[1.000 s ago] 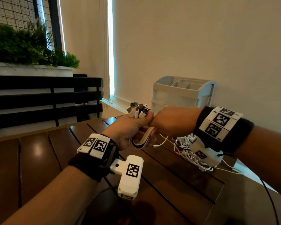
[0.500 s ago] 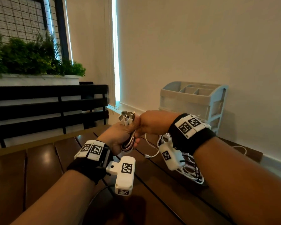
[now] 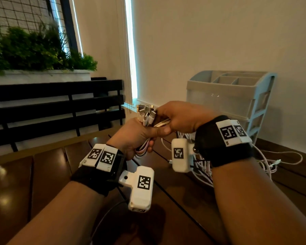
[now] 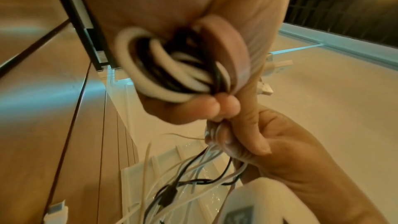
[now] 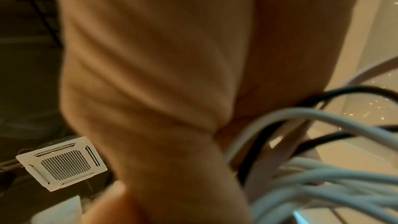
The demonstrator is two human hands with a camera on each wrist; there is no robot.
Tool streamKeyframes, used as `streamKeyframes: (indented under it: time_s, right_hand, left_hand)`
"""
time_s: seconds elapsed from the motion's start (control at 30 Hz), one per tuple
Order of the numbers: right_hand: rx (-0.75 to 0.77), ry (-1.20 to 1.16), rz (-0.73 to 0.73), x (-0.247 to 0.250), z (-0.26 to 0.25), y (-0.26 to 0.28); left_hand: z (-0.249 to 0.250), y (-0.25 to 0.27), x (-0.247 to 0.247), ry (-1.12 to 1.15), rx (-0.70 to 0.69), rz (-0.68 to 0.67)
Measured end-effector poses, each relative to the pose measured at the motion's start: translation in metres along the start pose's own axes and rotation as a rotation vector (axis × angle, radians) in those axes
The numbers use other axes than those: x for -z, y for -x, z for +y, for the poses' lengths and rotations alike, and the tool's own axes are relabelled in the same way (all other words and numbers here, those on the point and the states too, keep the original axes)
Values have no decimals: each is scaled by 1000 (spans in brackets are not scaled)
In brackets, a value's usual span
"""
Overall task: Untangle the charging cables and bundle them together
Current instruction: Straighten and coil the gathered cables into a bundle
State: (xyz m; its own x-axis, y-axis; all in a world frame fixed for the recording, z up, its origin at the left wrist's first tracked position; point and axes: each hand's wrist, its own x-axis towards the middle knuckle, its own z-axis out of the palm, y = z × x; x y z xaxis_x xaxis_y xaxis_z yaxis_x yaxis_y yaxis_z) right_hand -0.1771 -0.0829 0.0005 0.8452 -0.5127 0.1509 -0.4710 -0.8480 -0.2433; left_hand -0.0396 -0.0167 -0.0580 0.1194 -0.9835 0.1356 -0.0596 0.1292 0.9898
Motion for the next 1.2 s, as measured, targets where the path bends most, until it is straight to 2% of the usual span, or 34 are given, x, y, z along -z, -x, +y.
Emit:
streamKeyframes:
  time_s: [0.13, 0.23, 0.33, 0.43, 0.63, 0.73, 0.8, 0.83, 0.87, 0.97, 1.0, 1.07, 1.2]
  right_hand:
    - [-23, 10, 11, 6, -1, 6]
    - [-48, 85, 85, 5, -2, 8]
    - [-41, 98, 146, 3, -3, 6]
    - [-39, 121, 221, 5, -5, 4]
    - [-20, 132, 326, 7, -1, -3]
    - [-89, 127, 412, 12, 2, -3]
    - [-125, 38, 480, 14, 1, 0]
    - [-151, -9, 461, 15, -1, 2]
    - [-190, -52, 382, 13, -3, 3]
    - [-343, -226, 4, -1, -7, 2]
    - [-375, -290, -61, -6, -8, 0]
    - [-390, -390, -80, -11, -7, -3]
    - [-370, -319, -56, -10, -3, -4]
  left_hand:
    - [-2, -1, -5, -89, -20, -6]
    - [-6, 1, -12, -151, -56, -37]
    - [-8, 2, -13, -190, -59, -13]
    - [-9, 1, -10, -175, -33, -2]
    - [-12, -7, -6, -30, -87, 51]
    - [-8, -17, -9, -48, -116, 174]
    - [-6, -25, -10, -61, -121, 248]
    - [-6, -29, -11, -56, -120, 269]
    - [-5, -33, -11, -63, -117, 287]
    - [0, -37, -10, -51, -124, 297]
    - [2, -38, -11, 25, -114, 278]
    - [6, -39, -10, 141, -87, 228]
    - [7, -36, -7, 292, -21, 160]
